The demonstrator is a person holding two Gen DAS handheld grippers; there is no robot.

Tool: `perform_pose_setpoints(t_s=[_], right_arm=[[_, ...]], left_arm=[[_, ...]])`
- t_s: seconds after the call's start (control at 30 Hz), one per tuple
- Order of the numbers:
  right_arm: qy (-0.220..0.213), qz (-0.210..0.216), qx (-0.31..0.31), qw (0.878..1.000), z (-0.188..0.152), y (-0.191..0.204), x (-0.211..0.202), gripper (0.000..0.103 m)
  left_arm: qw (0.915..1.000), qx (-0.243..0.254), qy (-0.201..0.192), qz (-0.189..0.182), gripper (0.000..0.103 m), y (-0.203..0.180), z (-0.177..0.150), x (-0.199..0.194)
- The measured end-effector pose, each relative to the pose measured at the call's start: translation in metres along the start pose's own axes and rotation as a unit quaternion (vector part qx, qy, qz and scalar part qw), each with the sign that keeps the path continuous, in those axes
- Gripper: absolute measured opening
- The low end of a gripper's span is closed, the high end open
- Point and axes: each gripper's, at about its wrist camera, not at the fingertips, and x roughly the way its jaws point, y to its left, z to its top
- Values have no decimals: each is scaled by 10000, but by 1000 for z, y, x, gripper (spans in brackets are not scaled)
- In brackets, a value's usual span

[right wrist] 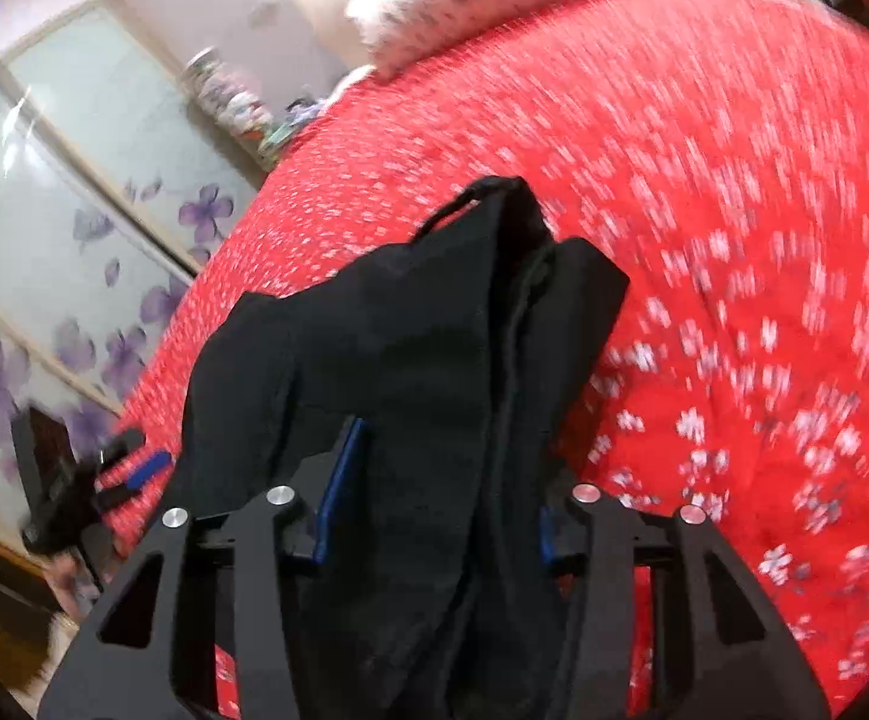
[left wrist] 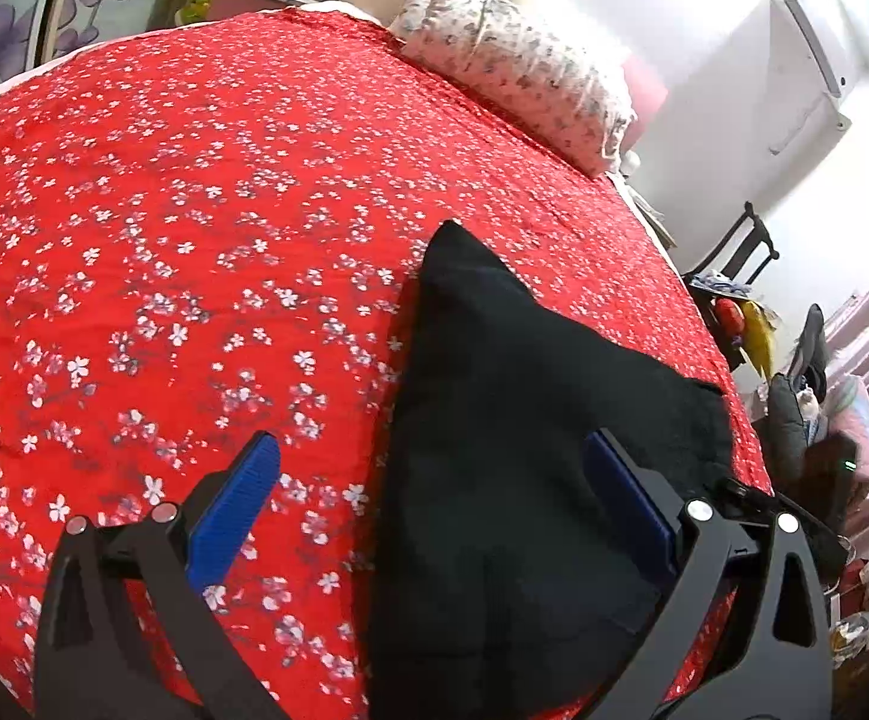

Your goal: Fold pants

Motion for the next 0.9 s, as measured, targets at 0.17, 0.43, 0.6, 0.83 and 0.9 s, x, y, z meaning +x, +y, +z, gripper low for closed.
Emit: perform_pose_setpoints(t_s=[0.17, 0.43, 0.6, 0.83, 0.9], right_arm=[[-108, -451, -686, 9966, -3, 22, 4, 48], [-217, 441, 284, 9984, 1, -2, -6, 34], [-303, 530, 237, 9979, 1, 4, -10, 33], [-252, 562, 390, 9973, -3, -4, -6, 33], [-217, 563, 459, 9971, -4, -8, -4, 33]], left_arm=[[10000, -12, 62, 53, 101, 1, 1, 4], [9997, 10, 174, -142, 101, 2, 5, 9], [9967, -304, 384, -649, 101, 4, 14, 19], [9837, -636, 1222, -1158, 94, 5, 16, 58], [9836, -538, 1302, -1127, 91, 0, 17, 60]])
